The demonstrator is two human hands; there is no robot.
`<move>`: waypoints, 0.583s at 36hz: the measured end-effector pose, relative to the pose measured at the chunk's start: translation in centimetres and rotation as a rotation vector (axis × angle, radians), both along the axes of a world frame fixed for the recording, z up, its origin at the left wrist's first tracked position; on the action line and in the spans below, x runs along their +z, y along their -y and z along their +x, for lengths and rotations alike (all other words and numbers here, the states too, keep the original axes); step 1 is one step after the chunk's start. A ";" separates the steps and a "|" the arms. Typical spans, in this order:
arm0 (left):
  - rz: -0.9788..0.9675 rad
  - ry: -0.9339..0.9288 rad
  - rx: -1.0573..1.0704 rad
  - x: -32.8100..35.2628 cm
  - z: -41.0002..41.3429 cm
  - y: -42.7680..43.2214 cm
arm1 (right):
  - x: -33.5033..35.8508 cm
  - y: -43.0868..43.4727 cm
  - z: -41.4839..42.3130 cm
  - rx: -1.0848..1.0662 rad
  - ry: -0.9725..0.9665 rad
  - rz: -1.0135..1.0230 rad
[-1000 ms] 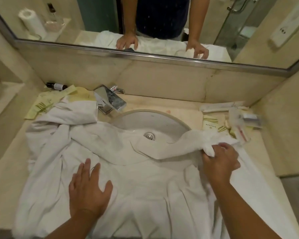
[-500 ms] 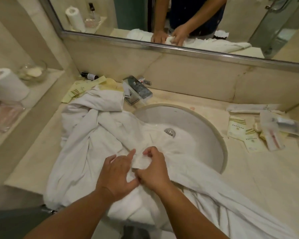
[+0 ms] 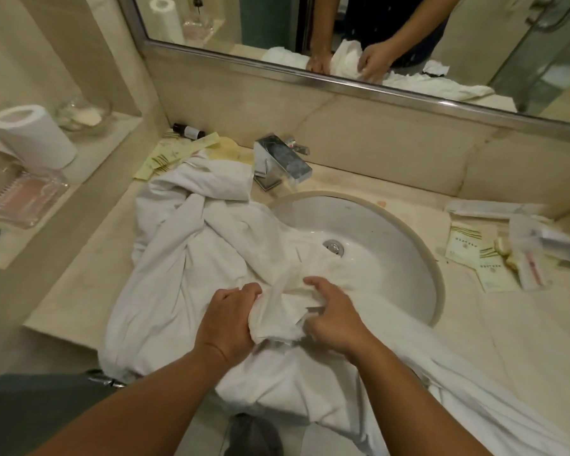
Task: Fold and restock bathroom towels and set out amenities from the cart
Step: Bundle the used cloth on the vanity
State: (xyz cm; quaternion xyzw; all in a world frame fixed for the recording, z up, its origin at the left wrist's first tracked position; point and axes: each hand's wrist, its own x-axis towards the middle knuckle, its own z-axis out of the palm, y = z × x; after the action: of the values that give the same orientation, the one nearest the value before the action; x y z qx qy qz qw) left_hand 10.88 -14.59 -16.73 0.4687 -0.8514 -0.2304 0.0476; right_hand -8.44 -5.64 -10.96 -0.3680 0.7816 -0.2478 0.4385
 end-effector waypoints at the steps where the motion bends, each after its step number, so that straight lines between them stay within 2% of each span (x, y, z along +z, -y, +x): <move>1: 0.009 -0.011 0.005 0.1 0.0 -0.1 | -0.4 -0.2 0.0 0.082 0.027 0.049; 4: 0.023 -0.069 0.010 0.4 0.0 0.0 | -0.6 -0.5 0.6 0.140 0.083 0.063; 8: 0.120 -0.208 0.061 1.7 -0.3 -0.2 | -0.2 -0.3 1.0 0.103 -0.071 -0.021; 10: 0.329 -0.361 0.121 3.2 -0.5 -0.3 | 0.6 -0.1 0.8 0.019 -0.052 -0.085; 13: 0.640 -0.495 0.093 6.3 -0.5 -0.5 | 1.7 0.3 0.4 -0.066 -0.051 -0.154; 16: 0.806 -0.646 0.127 9.4 -1.1 -0.7 | 2.7 0.7 0.1 -0.068 -0.086 -0.239; 21: 0.448 -0.533 0.315 12.9 -3.1 0.0 | 5.1 0.7 0.0 -0.072 -0.006 -0.294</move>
State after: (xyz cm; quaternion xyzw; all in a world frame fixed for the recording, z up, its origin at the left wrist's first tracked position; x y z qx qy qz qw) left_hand 7.74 -14.60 -3.83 0.5165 -0.6553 -0.5143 0.1985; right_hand -8.46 -6.32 -5.91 -0.4007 0.7510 -0.3739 0.3684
